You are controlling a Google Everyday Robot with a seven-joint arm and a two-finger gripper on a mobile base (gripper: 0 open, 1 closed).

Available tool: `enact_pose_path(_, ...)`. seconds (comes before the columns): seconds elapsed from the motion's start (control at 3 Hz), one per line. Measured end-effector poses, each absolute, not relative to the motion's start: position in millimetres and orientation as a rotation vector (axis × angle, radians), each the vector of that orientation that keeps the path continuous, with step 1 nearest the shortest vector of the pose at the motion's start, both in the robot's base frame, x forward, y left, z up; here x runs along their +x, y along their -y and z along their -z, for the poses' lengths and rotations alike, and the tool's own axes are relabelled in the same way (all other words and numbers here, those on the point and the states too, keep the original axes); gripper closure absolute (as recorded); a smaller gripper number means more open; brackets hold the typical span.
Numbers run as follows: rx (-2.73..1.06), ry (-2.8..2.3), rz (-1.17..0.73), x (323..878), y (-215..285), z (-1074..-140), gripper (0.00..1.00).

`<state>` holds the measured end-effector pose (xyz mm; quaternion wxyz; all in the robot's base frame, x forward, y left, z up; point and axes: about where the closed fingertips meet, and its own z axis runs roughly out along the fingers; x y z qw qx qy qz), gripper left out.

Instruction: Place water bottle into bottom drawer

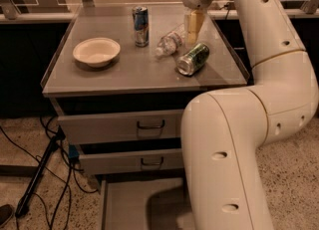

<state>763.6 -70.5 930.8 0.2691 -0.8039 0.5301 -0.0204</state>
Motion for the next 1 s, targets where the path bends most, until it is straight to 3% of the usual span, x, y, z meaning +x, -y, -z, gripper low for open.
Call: enact_pose_path(1.0, -2.242, -1.400, 0.101, 777, 73, -906, 0.00)
